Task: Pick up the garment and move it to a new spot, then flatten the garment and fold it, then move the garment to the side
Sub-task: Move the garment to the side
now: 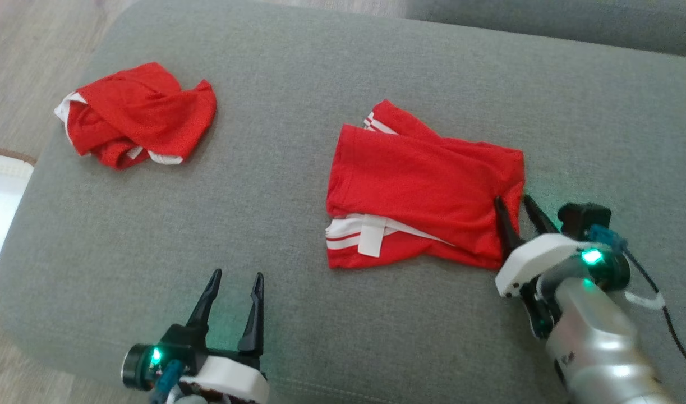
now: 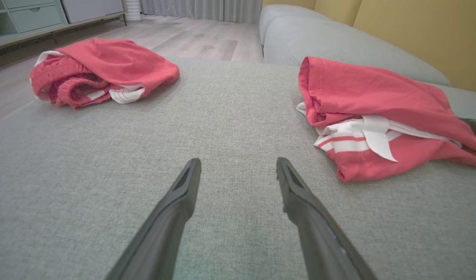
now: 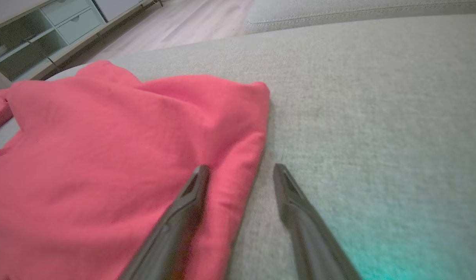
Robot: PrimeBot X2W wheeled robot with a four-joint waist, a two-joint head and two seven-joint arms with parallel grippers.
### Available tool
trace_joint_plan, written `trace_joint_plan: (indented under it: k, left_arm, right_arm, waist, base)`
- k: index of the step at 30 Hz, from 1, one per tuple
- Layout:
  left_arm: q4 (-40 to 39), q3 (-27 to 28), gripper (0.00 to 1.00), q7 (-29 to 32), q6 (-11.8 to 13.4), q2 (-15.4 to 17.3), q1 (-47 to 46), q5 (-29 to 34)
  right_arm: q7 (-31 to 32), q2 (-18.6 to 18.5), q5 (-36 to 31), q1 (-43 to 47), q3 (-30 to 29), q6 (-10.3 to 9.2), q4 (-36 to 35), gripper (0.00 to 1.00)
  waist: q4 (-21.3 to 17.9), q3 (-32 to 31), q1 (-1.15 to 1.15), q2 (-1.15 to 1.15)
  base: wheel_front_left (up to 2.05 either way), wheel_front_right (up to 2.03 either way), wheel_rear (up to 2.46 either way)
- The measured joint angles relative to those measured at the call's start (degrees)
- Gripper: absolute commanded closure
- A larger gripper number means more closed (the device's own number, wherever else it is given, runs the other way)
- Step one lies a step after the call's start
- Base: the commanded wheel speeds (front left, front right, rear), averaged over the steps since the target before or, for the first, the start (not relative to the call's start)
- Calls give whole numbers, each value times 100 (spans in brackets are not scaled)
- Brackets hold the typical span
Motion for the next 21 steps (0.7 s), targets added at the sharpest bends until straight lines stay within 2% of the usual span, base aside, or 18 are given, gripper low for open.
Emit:
trace_joint_plan:
  k: [4, 8, 13, 21]
  left_arm:
    - [-7, 46, 0, 0, 1, 1, 13, 5]
    - [-38, 114, 0, 0, -18, 0, 13, 10]
    - [-83, 159, 0, 0, -77, 2, -25, 68]
    - [-98, 158, 0, 0, -191, 1, -406, 182]
  right_arm:
    - [2, 31, 88, -199, 138, 0, 59, 100]
    - [34, 88, 112, -130, 77, 0, -257, 100]
    - [45, 74, 142, 65, 133, 0, -728, 100]
    - [45, 71, 334, 131, 431, 0, -1249, 100]
  waist:
    - [-133, 33, 1, 0]
    - [-529, -10, 2, 0]
    - [-1321, -71, 1, 0]
    - [-2869, -51, 1, 0]
  base:
    - [0, 0, 0]
    - [0, 0, 0]
    - [0, 0, 0]
    - [0, 0, 0]
